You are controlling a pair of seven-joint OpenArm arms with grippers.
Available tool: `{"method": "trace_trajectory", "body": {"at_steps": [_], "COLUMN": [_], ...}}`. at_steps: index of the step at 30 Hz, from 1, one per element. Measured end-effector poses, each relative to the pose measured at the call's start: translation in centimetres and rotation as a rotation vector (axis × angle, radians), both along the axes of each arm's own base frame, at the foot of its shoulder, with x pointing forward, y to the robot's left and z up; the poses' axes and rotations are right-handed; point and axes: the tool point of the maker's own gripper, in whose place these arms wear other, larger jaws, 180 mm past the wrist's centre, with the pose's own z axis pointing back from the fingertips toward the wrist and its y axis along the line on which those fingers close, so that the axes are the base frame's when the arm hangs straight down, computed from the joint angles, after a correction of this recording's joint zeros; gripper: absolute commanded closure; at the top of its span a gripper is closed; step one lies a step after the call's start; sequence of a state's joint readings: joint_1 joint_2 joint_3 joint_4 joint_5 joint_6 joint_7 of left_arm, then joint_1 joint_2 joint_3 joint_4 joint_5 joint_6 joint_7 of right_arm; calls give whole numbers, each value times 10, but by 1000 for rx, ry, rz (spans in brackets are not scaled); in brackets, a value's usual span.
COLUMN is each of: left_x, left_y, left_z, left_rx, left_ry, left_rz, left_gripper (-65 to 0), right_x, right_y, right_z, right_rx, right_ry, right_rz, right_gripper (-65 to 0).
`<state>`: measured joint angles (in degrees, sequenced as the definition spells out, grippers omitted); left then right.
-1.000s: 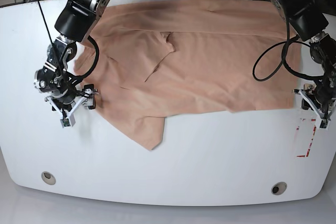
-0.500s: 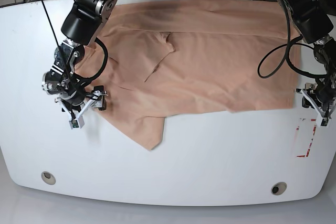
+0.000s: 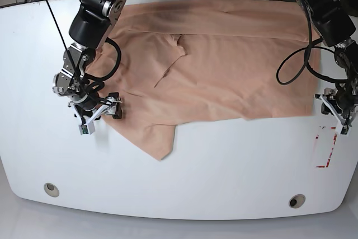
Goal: Fold the T-shirt properly
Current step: 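Move both grippers to the shirt's hem edge and grasp it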
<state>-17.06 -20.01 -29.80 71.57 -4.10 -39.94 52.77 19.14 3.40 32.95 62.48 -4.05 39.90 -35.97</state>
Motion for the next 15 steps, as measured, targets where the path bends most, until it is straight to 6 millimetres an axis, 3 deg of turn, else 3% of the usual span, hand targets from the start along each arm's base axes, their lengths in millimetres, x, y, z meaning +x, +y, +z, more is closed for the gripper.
{"method": "trace_trajectory", "body": {"at_steps": [3,5,10,12,15], "left_x": [10,16,17,18,22], "left_y": [-9,-15,-15,-15,-21], "left_z": [-6,-12,-34,-42,-52], "left_rx": [-30,-69,-143,-166,-208], "left_ry": [-14,-33,-24,-19,-19], "left_rz": [-25,-34,-7,6,6], "left_gripper": [-167,-167,-168,-187,-269], "right_x": [-2,-4,-7,-8,-8], "right_y": [0,1,-1,0,2], "right_z": [-2,-2,-5,-6,-6], "right_rx": [7,11,11,11,15], "right_ry": [-3,-10,0,2,2], "right_rz": [-3,-7,-8,-7,-5], "right_gripper": [-380,-295,-11,0,-17]}}
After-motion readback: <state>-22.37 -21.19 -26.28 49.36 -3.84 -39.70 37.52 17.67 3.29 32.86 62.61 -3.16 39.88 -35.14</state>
